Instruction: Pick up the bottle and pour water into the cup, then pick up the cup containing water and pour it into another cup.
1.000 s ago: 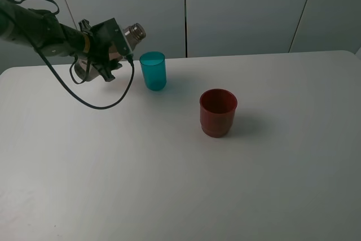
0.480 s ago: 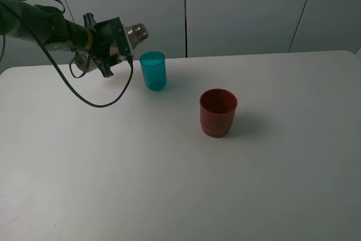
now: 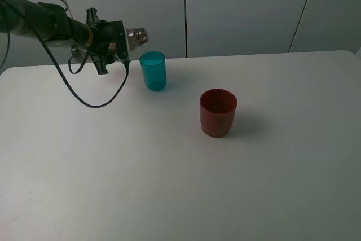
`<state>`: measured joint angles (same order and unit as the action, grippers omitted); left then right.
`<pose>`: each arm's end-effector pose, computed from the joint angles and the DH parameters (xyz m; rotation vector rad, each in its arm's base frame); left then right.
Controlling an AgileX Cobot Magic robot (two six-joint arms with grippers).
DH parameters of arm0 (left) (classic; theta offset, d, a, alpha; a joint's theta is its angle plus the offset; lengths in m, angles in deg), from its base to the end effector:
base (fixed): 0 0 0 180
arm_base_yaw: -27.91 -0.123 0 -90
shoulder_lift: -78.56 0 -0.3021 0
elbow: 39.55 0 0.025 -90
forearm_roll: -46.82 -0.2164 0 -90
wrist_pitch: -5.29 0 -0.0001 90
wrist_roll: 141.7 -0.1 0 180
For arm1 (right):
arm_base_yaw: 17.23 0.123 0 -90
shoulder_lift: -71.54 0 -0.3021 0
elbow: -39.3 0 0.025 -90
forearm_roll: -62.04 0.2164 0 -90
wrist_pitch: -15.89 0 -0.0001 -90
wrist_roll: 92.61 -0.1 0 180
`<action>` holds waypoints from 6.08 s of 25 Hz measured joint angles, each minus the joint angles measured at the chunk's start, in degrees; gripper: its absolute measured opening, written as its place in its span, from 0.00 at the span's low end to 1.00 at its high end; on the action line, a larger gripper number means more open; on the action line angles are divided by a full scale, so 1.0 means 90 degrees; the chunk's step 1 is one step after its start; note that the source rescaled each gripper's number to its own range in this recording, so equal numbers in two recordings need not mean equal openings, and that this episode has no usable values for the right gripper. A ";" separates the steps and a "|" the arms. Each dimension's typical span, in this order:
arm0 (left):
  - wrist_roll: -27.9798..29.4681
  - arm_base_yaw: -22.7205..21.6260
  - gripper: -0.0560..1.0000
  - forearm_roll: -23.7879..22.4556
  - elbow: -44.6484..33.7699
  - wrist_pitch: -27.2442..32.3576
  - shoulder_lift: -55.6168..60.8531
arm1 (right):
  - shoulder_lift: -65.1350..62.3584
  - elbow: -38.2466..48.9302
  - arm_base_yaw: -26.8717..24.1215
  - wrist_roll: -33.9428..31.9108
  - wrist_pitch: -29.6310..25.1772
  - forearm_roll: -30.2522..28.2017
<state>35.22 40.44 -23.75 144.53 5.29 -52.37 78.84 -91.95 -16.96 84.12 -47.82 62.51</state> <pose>0.4550 -0.1010 0.1815 1.5563 1.6637 0.5794 -0.0473 0.0005 0.2533 0.0541 2.0898 0.0473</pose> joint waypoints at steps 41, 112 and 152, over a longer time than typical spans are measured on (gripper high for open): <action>-0.1451 0.0205 0.06 -0.0620 0.0635 0.0574 -0.0399 | 0.0000 0.0000 0.0000 0.0000 0.0000 -0.0119; -0.1562 0.0171 0.05 -0.2211 0.0897 0.0382 -0.0085 | 0.0000 0.0000 0.0000 0.0000 0.0000 -0.0119; -0.2314 0.0150 0.05 -0.2224 0.0897 -0.0113 0.0064 | 0.0000 0.0000 0.0000 -0.0185 0.0000 -0.0119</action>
<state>14.39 41.79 -43.77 152.60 4.27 -51.80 78.84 -91.95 -16.96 82.46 -47.82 61.44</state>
